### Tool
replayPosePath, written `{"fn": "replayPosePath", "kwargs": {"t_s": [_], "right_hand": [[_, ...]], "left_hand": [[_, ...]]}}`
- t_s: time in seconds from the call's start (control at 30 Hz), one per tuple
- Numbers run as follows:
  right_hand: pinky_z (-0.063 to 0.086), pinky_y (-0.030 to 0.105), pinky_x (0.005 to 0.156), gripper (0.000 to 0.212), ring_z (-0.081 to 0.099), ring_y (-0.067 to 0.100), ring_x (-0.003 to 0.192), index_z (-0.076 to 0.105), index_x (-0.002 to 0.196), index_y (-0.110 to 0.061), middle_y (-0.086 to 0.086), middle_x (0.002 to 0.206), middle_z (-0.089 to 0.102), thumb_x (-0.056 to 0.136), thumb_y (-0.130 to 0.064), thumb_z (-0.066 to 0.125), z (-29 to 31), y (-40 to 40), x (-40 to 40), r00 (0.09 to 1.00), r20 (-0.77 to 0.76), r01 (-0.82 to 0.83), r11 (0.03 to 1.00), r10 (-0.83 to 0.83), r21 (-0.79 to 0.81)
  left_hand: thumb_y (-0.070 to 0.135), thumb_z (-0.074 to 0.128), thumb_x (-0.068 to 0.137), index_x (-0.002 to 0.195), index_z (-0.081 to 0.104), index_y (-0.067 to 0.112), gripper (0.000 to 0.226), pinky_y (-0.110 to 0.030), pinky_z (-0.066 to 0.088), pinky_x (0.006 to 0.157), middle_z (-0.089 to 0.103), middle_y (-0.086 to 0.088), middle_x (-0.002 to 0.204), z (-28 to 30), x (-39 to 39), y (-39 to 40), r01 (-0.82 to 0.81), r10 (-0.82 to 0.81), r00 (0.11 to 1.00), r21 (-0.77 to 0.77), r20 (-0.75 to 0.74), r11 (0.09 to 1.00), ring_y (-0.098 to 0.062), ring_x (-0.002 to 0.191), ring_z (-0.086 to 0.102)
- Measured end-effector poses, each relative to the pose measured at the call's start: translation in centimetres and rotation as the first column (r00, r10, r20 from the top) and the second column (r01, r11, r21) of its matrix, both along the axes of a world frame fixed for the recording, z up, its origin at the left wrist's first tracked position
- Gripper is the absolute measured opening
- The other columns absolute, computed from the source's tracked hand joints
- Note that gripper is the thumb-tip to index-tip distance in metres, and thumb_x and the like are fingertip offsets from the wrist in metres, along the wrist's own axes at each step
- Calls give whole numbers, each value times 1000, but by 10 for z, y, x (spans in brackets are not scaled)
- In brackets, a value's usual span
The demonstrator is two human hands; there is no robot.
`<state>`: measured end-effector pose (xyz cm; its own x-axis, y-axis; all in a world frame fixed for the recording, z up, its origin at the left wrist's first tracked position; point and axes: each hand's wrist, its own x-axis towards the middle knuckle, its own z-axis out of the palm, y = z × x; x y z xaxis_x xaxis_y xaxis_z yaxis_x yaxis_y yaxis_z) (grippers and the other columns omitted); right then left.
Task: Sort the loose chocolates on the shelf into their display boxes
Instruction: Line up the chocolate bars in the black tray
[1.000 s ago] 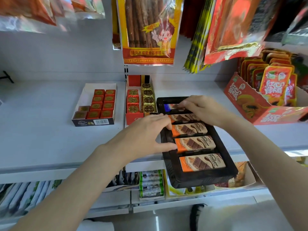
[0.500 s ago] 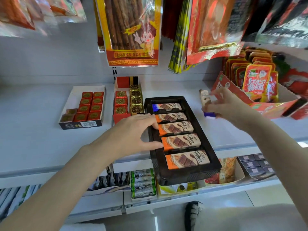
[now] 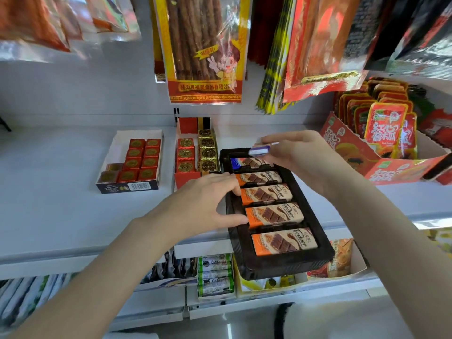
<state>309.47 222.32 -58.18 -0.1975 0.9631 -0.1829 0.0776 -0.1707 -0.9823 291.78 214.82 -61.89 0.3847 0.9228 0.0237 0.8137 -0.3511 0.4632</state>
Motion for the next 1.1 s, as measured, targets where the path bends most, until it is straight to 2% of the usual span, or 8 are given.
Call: {"fn": "replayPosePath", "kwargs": {"t_s": [0.07,0.13,0.27,0.4,0.7,0.93,1.0,1.1], "right_hand": [[56,27,80,26,68,23,82,65,105,-5,15,91,68,83,4,55,-8,1,0,935,341,25,979,-94,200],[50,29,69,23,65,25,81,69,101,-10,8,84,66,81,-4,59,-17,5,-1,703,658,-100,878,-271,468],[34,33,60,16,48,33,100,70,96,-5,11,93,51,83,-12,63,-34,10,-17,448,749,-390,647,-489,655],[43,37,71,22,48,30,105,61,106,-4,14,108,58,90,-15,52,-44,18,-31,258,868,-527,691,-425,495],[44,42,89,34,50,29,106,60,115,-14,8,119,55,90,-2,40,-36,20,-9,277,949,-655,694,-149,300],[38,16,80,26,56,11,96,57,116,-20,2,118,61,91,-19,51,-3,-2,42,594,804,-503,764,-33,403],[44,22,85,47,57,11,102,48,118,-32,-3,121,55,75,-46,59,1,-16,62,630,762,-482,845,152,230],[49,23,83,85,55,7,106,25,122,-55,-10,130,40,51,-53,72,-9,-40,82,628,619,-526,844,472,-110]], "left_hand": [[50,61,77,111,51,26,43,-30,31,108,42,9,141,0,0,0,1,-1,1000,-6,-10,1000,-4,133,30],[51,61,77,111,51,26,44,-34,32,108,42,8,141,0,0,1,0,0,1000,-5,-7,1000,-6,134,30],[50,60,78,113,50,25,44,-29,28,110,41,8,142,-2,-1,-1,5,-5,1000,9,-2,1000,-2,135,25],[50,59,79,114,50,25,44,-25,26,107,39,8,143,-2,0,-1,7,-7,1000,21,-9,1000,-1,135,23],[48,60,79,113,51,24,43,-27,28,108,42,8,141,-3,-1,1,18,-18,1000,15,5,1000,-1,134,24],[53,54,80,134,33,31,62,-26,23,108,16,15,152,4,4,-21,-137,141,986,-59,85,989,-3,135,23],[58,57,73,139,19,36,79,-20,27,101,22,23,145,5,9,-42,-191,212,963,-137,166,972,6,124,30],[62,63,65,129,-8,56,96,-16,23,98,20,33,131,-4,22,-70,-121,170,973,-286,154,951,14,113,20]]}}
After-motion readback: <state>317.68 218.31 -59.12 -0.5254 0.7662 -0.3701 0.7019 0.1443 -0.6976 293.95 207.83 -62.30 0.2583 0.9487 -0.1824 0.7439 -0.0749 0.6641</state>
